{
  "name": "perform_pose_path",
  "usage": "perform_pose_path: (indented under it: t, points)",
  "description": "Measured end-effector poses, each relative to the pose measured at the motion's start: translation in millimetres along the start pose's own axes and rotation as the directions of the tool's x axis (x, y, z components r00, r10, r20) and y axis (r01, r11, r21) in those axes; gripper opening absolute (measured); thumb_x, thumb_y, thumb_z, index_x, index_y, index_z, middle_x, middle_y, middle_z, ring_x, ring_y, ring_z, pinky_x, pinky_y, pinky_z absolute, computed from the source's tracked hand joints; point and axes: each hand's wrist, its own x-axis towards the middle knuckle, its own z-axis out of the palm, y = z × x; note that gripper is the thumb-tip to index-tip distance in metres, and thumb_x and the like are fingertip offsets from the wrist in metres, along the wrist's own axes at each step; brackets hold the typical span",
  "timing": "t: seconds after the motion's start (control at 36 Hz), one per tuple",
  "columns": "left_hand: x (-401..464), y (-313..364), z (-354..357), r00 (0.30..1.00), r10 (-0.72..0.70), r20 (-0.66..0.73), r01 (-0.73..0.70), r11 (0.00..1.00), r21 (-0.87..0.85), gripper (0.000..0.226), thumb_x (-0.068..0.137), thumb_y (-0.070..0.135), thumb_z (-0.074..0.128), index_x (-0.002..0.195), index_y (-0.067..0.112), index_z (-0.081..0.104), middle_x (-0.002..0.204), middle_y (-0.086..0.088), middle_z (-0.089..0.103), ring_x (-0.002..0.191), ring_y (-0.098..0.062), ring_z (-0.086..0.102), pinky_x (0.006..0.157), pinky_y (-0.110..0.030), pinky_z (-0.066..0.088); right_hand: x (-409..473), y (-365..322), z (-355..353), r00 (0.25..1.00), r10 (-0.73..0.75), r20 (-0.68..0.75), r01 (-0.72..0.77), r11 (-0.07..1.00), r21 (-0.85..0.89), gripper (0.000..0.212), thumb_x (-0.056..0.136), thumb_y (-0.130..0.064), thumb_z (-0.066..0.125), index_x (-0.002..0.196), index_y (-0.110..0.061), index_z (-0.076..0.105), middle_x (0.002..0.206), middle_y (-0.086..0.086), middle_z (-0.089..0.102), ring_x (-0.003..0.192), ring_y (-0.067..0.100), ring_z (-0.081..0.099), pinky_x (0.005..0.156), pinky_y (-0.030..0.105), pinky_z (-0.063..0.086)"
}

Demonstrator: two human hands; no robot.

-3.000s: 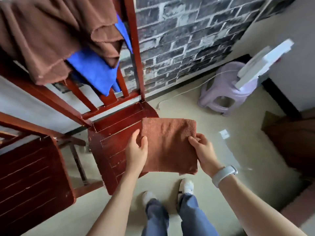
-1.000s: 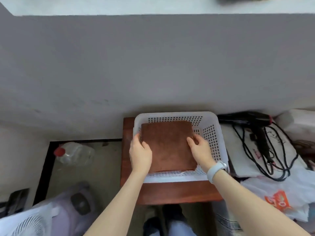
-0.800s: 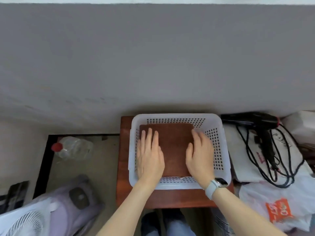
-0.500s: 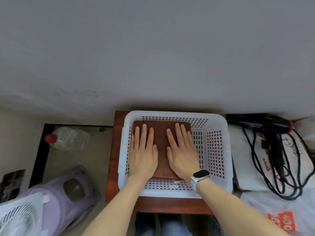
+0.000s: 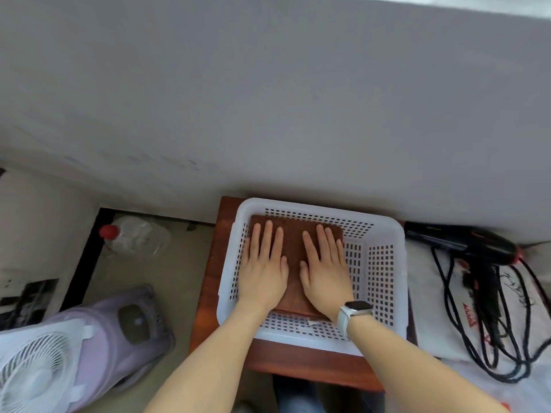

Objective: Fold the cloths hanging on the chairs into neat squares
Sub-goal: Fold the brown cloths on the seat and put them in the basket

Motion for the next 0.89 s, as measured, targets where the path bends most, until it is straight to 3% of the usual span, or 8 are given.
perform_pose_path:
  t: [0.14,0.22,0.31,0.47,0.56,0.67,0.78,0.89]
  points:
    - [-4.0,3.3,-39.2,0.998,-0.019,-0.052,0.010,0.987,-0.160,0.043,0.070,0.014,0.071,0.112,0.008,0.063,0.119,-0.012,0.063,0.113,-0.029,0.058,0.087,-0.042,0.050,-5.0,-18.1,-35.5,0.996,0.054,-0.071,-0.042,0.986,0.164,0.043,0.079,-0.016,0.045,0.117,-0.003,0.059,0.127,0.022,0.054,0.120,0.039,0.049,0.101,0.053,0.039]
    - [-22.3,-4.5,-70.5,0.984,-0.112,-0.140,0.067,0.954,-0.293,0.034,0.080,0.018,0.054,0.111,0.008,0.062,0.116,-0.009,0.063,0.107,-0.025,0.060,0.081,-0.038,0.052,-17.1,-36.4,-58.4,0.992,0.024,-0.120,0.002,0.977,0.213,0.040,0.078,-0.015,0.044,0.113,-0.004,0.061,0.115,0.018,0.061,0.107,0.037,0.058,0.090,0.047,0.048]
    - [-58.0,-23.1,-101.5,0.954,-0.231,-0.193,0.142,0.911,-0.387,0.043,0.086,0.027,0.035,0.118,0.010,0.058,0.125,-0.006,0.057,0.117,-0.023,0.052,0.092,-0.039,0.044,-34.6,-68.3,-78.2,0.991,-0.081,-0.103,0.103,0.969,0.226,0.037,0.088,-0.015,0.040,0.122,-0.010,0.056,0.117,0.009,0.062,0.111,0.029,0.055,0.094,0.040,0.045]
    - [-184.8,-94.1,-141.8,0.863,-0.449,-0.233,0.326,0.846,-0.423,0.036,0.093,0.023,0.042,0.128,0.017,0.049,0.133,0.002,0.049,0.125,-0.014,0.041,0.103,-0.028,0.027,-101.3,-168.5,-89.4,0.937,-0.348,0.023,0.331,0.908,0.256,0.032,0.092,-0.018,0.038,0.120,-0.015,0.054,0.114,0.006,0.063,0.105,0.024,0.058,0.090,0.036,0.046]
    - [-276.0,-129.8,-159.6,0.769,-0.592,-0.240,0.442,0.764,-0.471,0.037,0.094,0.023,0.042,0.129,0.016,0.047,0.134,-0.001,0.048,0.125,-0.018,0.041,0.103,-0.030,0.030,-158.8,-231.4,-83.8,0.863,-0.501,0.072,0.466,0.842,0.274,0.034,0.093,-0.018,0.037,0.122,-0.015,0.053,0.120,0.003,0.060,0.111,0.021,0.056,0.093,0.030,0.043]
    - [-422.1,-169.5,-171.8,0.606,-0.765,-0.217,0.580,0.612,-0.538,0.040,0.094,0.021,0.044,0.133,0.013,0.044,0.137,-0.006,0.046,0.127,-0.022,0.041,0.103,-0.027,0.029,-253.2,-315.3,-65.0,0.732,-0.663,0.159,0.604,0.739,0.300,0.030,0.090,-0.020,0.038,0.114,-0.014,0.055,0.115,0.006,0.061,0.109,0.027,0.056,0.089,0.035,0.046]
    - [-571.9,-193.4,-181.1,0.398,-0.889,-0.228,0.664,0.450,-0.597,0.036,0.092,0.013,0.047,0.127,0.006,0.049,0.129,-0.011,0.051,0.121,-0.025,0.046,0.099,-0.024,0.029,-351.7,-396.0,-40.2,0.512,-0.817,0.265,0.750,0.576,0.326,0.024,0.090,-0.015,0.039,0.103,-0.007,0.058,0.107,0.013,0.065,0.101,0.033,0.058,0.081,0.036,0.046]
    - [-702.0,-200.4,-187.5,0.171,-0.954,-0.245,0.752,0.287,-0.593,0.035,0.094,0.019,0.045,0.127,0.010,0.049,0.129,-0.008,0.053,0.120,-0.024,0.048,0.098,-0.027,0.032,-448.0,-462.6,-25.5,0.286,-0.890,0.354,0.865,0.399,0.305,0.018,0.090,-0.011,0.039,0.078,-0.019,0.049,0.080,0.004,0.059,0.080,0.027,0.053,0.064,0.028,0.030]
